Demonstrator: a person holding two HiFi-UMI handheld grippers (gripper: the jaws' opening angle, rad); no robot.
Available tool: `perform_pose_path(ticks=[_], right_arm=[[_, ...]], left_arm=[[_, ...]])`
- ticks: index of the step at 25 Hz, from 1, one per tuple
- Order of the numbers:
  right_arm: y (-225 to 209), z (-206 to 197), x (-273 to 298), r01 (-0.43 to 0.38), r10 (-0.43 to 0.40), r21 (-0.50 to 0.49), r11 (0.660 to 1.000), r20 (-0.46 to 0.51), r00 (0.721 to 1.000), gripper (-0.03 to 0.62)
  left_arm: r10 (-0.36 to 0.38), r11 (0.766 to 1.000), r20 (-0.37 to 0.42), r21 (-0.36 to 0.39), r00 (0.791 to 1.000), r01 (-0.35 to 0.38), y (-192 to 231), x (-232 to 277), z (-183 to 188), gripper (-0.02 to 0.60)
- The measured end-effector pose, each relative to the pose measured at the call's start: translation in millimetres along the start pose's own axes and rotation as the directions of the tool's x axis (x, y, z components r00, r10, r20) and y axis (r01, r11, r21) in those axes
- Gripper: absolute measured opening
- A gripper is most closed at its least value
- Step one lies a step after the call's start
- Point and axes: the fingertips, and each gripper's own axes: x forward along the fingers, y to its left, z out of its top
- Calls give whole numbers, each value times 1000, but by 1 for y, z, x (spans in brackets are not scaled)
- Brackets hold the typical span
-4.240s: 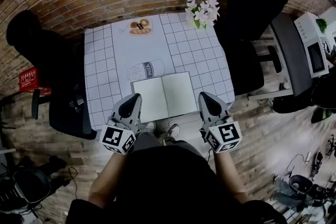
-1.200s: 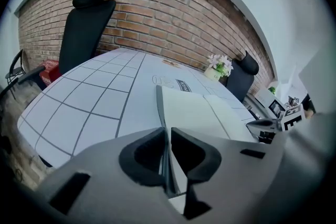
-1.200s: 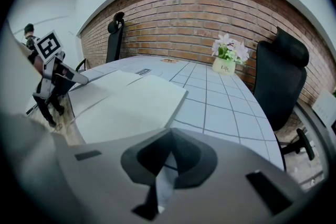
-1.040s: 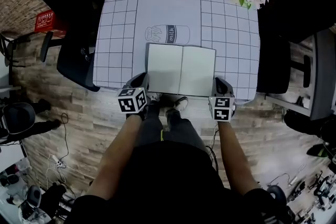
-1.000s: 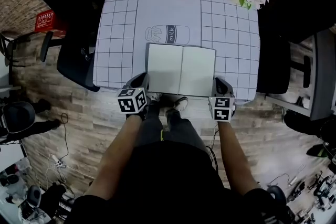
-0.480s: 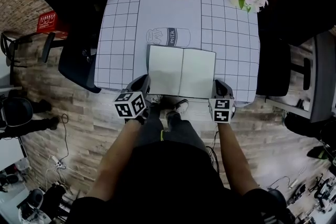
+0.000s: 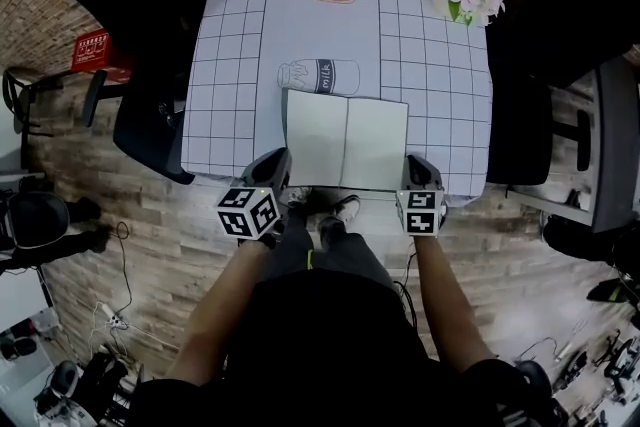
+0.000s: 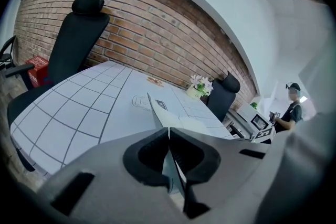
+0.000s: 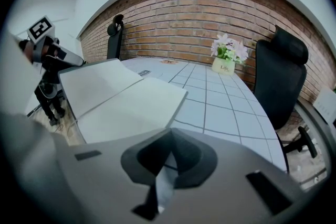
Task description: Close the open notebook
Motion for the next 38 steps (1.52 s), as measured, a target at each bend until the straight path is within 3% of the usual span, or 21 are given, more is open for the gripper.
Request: perform_pose_path(ticks=[21,25,32,38], right_arm=[[1,0,0,-16,16,-3,1000,-2,1000,14],[1,0,0,-22,22,-4,1000,1,1000,14],[4,0,-2,-34,34,-6,999,1,999,14],[5,-3,-4,-42,42,-13,999,-2,999,14]], left_arm=[[-148,981,55,134,987,139,-69,1,26,31],[-174,965,49,209,983,161,-81,4,28,31],[-237,938,43,269,971,217,-105,8,31,31],[-305,898,25,341,952,279,-134,15,29,31]])
